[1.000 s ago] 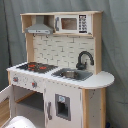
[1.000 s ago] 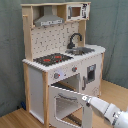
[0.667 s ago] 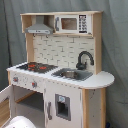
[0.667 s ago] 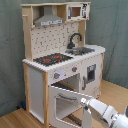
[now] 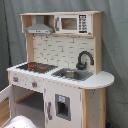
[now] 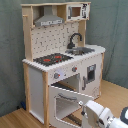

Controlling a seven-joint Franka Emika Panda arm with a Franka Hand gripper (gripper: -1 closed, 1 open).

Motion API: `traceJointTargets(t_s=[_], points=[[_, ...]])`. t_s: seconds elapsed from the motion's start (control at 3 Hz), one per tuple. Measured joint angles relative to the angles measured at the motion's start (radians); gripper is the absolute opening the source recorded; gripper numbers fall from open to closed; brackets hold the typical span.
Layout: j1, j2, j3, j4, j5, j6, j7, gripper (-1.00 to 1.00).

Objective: Play with the kitchen

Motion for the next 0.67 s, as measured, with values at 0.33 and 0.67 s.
traceJointTargets(t_s=[0.33,0.67], points=[[-0.018,0.001,0.023,-0.005,0.000,0.000,0.102,1.00],[-0.041,0.006,0.047,-0.007,0.001,0.000,0.216,1.00]])
